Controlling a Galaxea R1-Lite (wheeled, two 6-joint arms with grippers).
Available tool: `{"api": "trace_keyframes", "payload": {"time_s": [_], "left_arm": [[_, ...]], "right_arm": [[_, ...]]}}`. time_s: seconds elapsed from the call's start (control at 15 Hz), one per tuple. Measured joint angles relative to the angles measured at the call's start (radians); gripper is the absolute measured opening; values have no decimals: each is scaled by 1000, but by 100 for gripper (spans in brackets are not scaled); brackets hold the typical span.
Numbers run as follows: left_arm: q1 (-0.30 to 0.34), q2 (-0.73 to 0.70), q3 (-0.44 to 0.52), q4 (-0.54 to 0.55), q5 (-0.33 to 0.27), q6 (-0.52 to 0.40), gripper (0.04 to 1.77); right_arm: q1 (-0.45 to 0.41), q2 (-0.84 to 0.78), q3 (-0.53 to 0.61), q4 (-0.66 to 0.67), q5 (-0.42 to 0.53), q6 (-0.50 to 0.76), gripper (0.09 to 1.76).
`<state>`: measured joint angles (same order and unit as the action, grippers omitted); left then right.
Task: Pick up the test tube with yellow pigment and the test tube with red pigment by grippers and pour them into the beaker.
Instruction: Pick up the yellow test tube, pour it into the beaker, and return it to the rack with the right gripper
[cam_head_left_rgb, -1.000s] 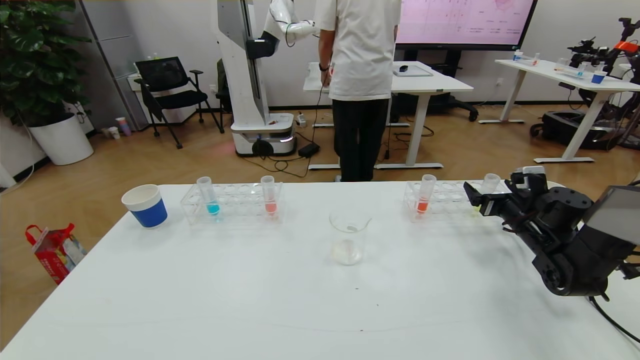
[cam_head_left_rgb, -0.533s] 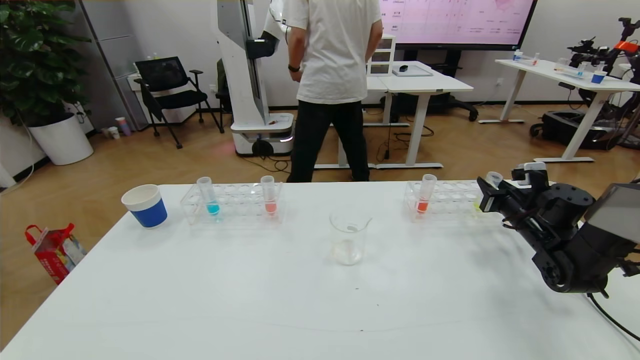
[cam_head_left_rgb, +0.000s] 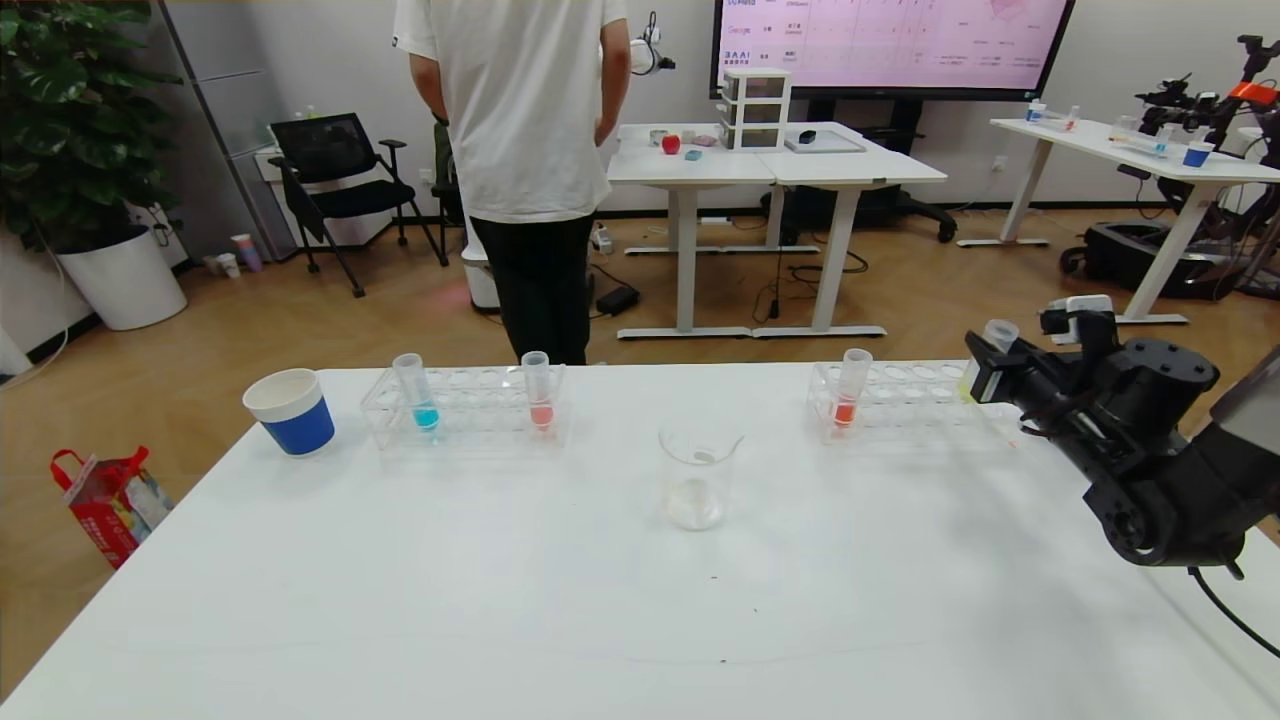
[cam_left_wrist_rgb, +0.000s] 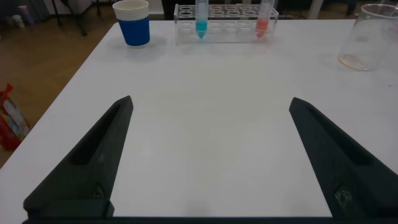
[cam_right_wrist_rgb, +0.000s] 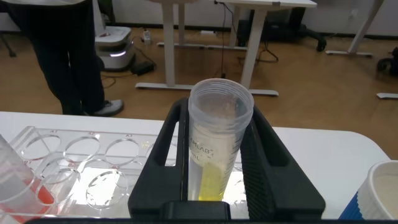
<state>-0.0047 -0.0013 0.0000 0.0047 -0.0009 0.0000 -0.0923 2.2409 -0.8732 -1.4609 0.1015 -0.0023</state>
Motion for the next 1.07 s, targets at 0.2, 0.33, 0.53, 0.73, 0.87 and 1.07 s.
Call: {"api": "trace_keyframes", "payload": {"time_s": [0.2, 0.33, 0.53, 0.73, 0.87, 1.07], "left_arm": [[0, 0, 0, 0, 0, 0, 175], [0, 0, 0, 0, 0, 0, 175], [0, 0, 0, 0, 0, 0, 175], [0, 0, 0, 0, 0, 0, 175], [0, 0, 0, 0, 0, 0, 175], [0, 0, 0, 0, 0, 0, 175]], "right_arm": [[1, -106, -26, 159, 32, -4, 50], [0, -155, -36, 182, 44, -21, 50], [13, -197, -37, 183, 52, -54, 50], [90, -233, -39, 182, 79, -57, 50], [171, -255, -40, 180, 101, -95, 50], [312, -270, -36, 172, 127, -209, 50]]}}
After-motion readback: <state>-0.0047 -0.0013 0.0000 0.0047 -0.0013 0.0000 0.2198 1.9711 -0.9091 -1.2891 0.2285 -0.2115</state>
